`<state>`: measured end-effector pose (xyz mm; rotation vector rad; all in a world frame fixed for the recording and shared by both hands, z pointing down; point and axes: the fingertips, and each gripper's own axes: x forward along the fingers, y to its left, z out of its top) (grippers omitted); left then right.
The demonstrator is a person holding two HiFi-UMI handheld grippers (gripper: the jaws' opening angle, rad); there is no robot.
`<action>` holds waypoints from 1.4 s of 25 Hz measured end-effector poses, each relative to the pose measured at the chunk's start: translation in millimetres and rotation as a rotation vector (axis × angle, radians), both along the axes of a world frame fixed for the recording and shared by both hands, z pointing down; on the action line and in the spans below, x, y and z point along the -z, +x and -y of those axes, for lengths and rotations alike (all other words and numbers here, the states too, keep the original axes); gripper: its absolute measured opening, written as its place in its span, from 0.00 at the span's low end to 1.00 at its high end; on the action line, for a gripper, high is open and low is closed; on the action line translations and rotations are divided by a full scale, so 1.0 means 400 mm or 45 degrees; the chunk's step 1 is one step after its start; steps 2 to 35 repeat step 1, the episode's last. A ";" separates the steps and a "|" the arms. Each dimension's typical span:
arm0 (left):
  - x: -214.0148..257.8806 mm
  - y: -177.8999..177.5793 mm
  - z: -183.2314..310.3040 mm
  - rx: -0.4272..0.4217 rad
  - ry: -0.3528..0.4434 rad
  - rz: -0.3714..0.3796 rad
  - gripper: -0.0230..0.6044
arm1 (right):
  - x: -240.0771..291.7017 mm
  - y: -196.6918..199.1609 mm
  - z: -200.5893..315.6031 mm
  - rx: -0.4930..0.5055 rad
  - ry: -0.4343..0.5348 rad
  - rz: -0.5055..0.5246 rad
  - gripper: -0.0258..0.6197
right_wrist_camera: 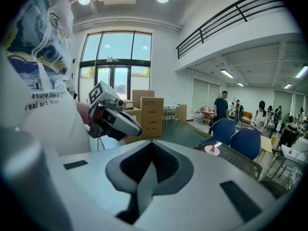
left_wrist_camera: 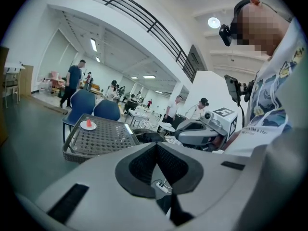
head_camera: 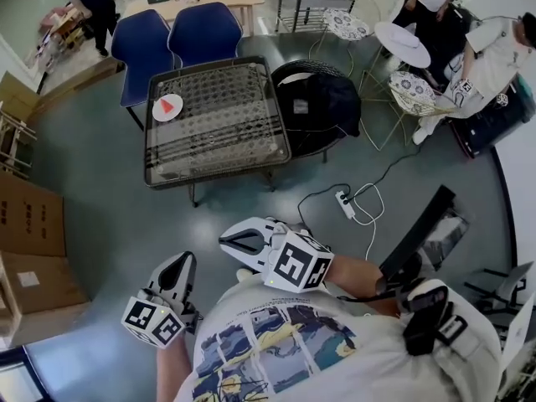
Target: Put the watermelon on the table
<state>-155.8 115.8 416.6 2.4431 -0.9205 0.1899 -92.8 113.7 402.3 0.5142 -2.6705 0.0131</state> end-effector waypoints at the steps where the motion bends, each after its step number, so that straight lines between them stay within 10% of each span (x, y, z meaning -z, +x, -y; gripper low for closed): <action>1: -0.002 0.001 0.010 0.016 0.000 -0.001 0.05 | -0.002 0.008 0.006 0.003 -0.001 0.003 0.05; 35: -0.002 0.001 0.010 0.016 0.000 -0.001 0.05 | -0.002 0.008 0.006 0.003 -0.001 0.003 0.05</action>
